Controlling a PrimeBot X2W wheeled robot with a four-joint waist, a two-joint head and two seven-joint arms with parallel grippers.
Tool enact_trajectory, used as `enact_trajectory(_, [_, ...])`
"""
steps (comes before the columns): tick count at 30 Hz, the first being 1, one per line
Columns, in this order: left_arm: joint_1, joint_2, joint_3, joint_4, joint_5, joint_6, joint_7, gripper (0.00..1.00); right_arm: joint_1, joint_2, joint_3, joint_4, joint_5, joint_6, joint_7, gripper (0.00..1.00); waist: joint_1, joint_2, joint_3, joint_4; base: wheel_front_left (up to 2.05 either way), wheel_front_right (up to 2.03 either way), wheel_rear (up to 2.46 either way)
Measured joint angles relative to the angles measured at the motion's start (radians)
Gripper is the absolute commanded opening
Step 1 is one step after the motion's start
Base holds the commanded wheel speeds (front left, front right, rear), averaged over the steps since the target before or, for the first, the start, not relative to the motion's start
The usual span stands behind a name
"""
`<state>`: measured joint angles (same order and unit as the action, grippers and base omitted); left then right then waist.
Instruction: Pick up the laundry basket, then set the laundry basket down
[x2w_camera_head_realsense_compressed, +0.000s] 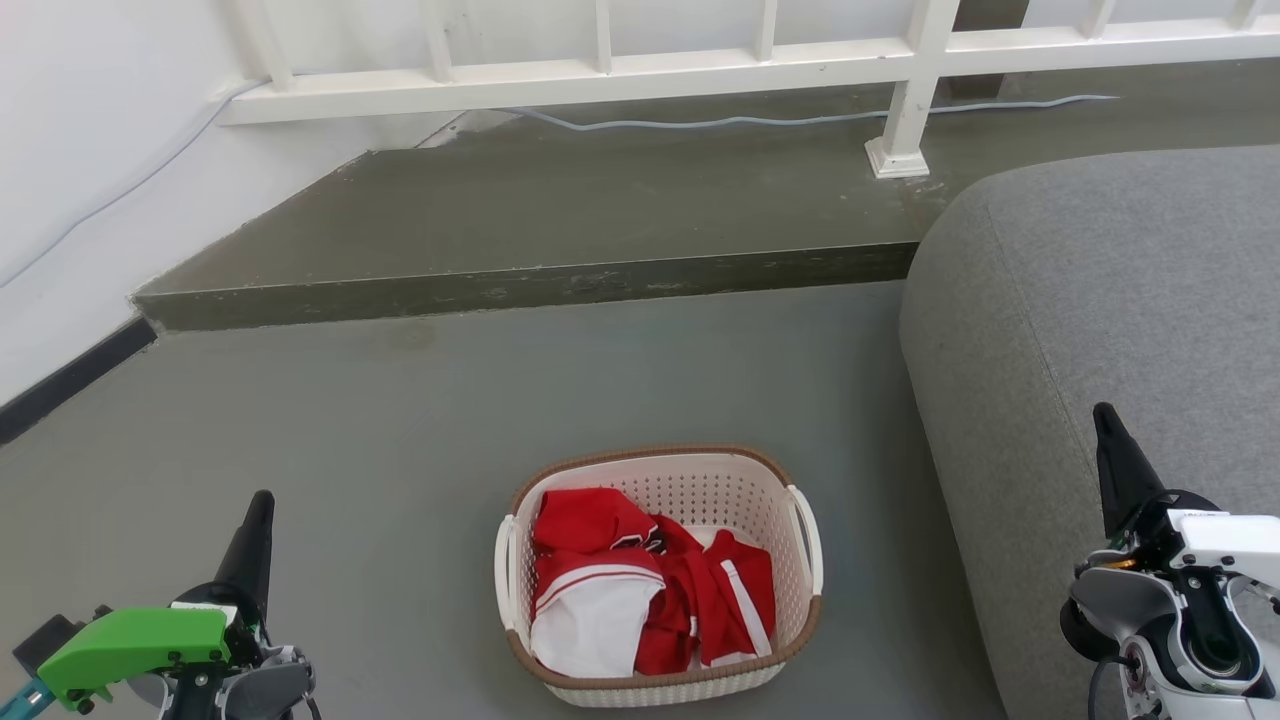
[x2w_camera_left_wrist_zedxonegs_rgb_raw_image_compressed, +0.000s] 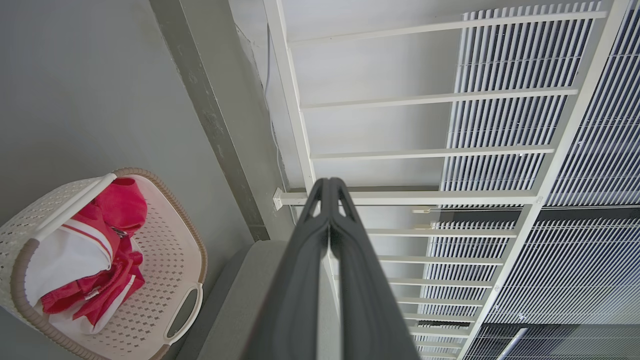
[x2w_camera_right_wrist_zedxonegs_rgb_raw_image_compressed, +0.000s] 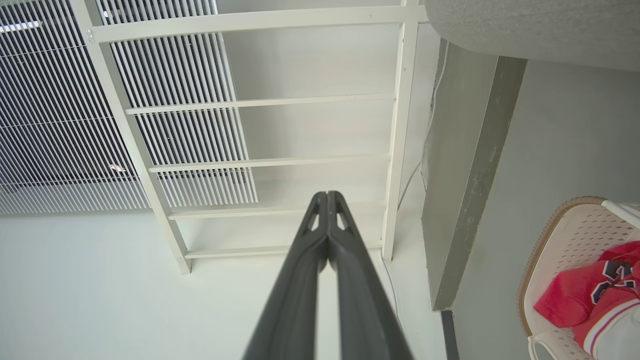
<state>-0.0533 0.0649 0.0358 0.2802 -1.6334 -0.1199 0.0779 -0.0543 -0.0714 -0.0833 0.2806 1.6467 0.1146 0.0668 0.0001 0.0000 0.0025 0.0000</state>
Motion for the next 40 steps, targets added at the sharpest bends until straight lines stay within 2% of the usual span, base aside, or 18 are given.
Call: enact_trajectory(40, [-0.001,-0.001,0.002,0.000,0.000,0.000,0.000,0.00,0.000,0.001,-0.003,0.002,0.000,0.001,0.002,0.00,0.0000,0.0000,0.000,0.000,0.00,0.00,0.00])
